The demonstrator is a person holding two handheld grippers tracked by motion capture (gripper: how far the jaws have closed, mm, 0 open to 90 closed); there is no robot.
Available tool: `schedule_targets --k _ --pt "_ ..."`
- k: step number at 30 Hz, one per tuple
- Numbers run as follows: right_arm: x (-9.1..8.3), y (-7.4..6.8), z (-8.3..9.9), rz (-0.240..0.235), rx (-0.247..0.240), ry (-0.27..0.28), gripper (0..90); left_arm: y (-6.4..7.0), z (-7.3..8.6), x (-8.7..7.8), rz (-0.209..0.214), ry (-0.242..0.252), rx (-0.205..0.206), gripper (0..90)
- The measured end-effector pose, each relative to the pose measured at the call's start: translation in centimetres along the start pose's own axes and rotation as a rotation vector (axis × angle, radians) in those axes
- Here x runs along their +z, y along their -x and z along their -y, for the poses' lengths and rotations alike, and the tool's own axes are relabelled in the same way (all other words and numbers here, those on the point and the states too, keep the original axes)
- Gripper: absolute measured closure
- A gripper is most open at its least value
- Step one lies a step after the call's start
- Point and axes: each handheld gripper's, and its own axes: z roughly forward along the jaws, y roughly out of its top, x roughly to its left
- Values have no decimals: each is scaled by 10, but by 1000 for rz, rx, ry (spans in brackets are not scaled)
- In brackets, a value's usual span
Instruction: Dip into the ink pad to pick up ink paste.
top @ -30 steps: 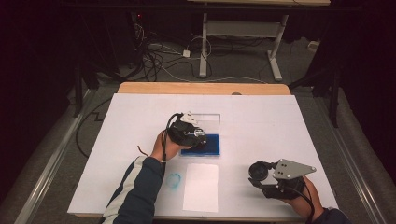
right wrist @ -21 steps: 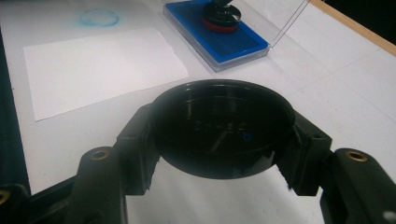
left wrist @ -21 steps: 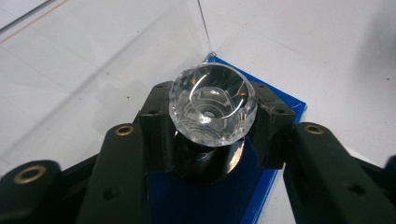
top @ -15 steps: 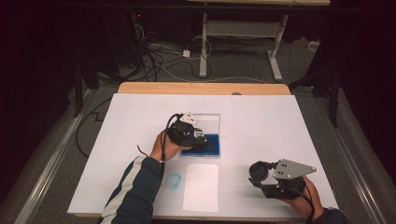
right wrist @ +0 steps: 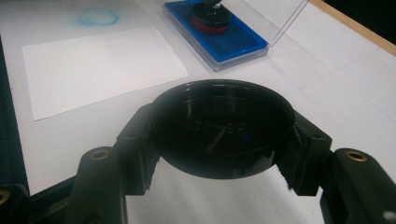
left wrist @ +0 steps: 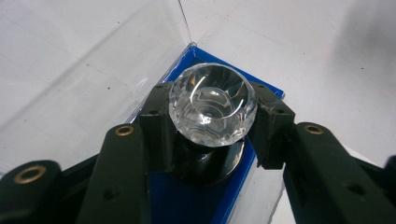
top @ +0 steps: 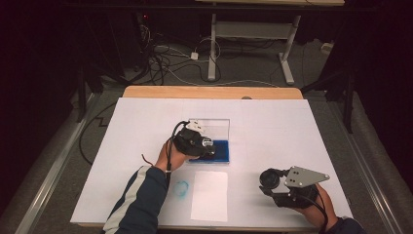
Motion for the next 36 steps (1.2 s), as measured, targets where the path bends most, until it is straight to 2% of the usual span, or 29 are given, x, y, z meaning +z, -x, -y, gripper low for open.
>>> schedule_targets --k 3,8,15,26,30,36 --pt "0 0 0 1 -1 1 389 -1 2 0 6 8 -3 545" --pt "0 0 0 0 -1 0 389 2 0 0 -12 -11 17 544" --pt "0 0 0 2 -3 -1 390 2 0 0 -13 -10 15 545" --pt "-1 -1 -1 2 -1 1 390 4 -6 -2 -32 -47 34 543" --pt "-1 1 0 0 -2 2 389 6 -7 -3 -42 -40 49 543" --pt "-1 2 -1 3 4 5 389 10 -13 -17 -48 -3 67 543"
